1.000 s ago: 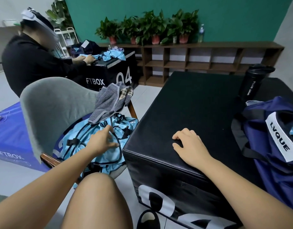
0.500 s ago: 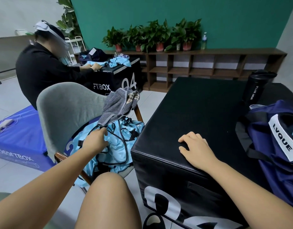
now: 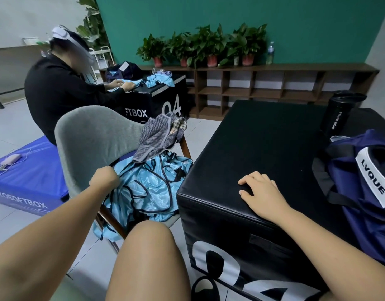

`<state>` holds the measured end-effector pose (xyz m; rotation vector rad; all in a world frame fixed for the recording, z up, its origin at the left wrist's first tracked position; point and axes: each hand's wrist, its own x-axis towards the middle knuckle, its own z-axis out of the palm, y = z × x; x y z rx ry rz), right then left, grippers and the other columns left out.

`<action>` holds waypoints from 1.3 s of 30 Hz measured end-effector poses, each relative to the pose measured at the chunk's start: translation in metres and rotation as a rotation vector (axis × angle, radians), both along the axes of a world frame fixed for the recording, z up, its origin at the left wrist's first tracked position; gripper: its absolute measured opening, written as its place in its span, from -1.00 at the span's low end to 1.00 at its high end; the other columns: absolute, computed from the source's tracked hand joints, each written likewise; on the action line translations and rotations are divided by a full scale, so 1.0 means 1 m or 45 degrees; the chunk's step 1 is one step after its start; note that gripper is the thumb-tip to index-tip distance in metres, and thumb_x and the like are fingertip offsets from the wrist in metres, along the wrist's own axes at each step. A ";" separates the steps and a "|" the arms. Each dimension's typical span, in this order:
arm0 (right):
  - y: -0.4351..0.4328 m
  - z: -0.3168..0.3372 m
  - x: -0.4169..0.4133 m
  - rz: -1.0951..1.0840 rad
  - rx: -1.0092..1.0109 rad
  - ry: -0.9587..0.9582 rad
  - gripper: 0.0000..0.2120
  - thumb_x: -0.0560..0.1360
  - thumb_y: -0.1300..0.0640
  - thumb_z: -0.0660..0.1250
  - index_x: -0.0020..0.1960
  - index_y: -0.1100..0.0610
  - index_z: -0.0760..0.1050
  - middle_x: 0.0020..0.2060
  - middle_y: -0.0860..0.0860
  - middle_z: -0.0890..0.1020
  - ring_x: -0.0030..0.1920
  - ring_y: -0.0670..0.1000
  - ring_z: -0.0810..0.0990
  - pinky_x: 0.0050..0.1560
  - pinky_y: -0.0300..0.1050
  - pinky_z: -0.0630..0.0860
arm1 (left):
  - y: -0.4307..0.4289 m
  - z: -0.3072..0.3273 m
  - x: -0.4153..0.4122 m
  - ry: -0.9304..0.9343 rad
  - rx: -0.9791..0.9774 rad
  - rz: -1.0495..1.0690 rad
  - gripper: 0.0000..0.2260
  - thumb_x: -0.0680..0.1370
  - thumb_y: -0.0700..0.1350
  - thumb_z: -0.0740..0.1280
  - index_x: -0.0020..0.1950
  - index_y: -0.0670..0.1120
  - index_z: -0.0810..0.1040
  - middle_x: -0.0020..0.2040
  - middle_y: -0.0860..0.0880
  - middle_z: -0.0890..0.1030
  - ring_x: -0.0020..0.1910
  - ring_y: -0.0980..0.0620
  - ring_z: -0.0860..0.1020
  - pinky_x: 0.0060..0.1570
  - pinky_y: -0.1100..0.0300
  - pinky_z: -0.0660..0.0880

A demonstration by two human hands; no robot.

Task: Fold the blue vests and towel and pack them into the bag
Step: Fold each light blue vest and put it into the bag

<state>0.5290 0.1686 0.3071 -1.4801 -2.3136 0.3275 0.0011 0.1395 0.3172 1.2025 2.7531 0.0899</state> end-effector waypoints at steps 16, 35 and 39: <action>-0.031 0.019 -0.004 -0.020 -0.159 0.164 -0.82 0.63 -0.03 0.36 0.23 -0.20 0.53 0.19 -0.23 0.54 0.28 -0.06 0.46 0.38 0.01 0.41 | -0.058 0.118 0.015 -0.345 0.787 -0.166 -0.82 0.57 -0.17 0.36 -0.23 -0.10 0.50 -0.35 -0.12 0.48 -0.34 -0.06 0.40 -0.35 0.09 0.29; -0.151 0.158 -0.078 0.280 -0.003 0.454 -0.85 0.61 -0.06 0.44 0.16 -0.10 0.60 0.04 -0.19 0.67 0.06 -0.23 0.62 0.13 -0.24 0.54 | -0.120 0.310 0.123 -0.886 1.366 -0.410 -0.86 0.56 -0.07 0.40 -0.20 -0.01 0.58 -0.25 -0.01 0.51 -0.24 -0.01 0.43 -0.25 0.13 0.36; -0.177 0.189 -0.096 0.330 0.034 0.434 -0.51 0.52 -0.24 0.50 0.35 -0.08 0.49 0.15 -0.20 0.59 0.14 -0.18 0.59 0.18 -0.18 0.54 | -0.134 0.342 0.154 -0.933 1.473 -0.489 -0.86 0.55 -0.09 0.44 -0.21 -0.03 0.59 -0.19 -0.05 0.53 -0.16 -0.03 0.43 -0.12 0.09 0.38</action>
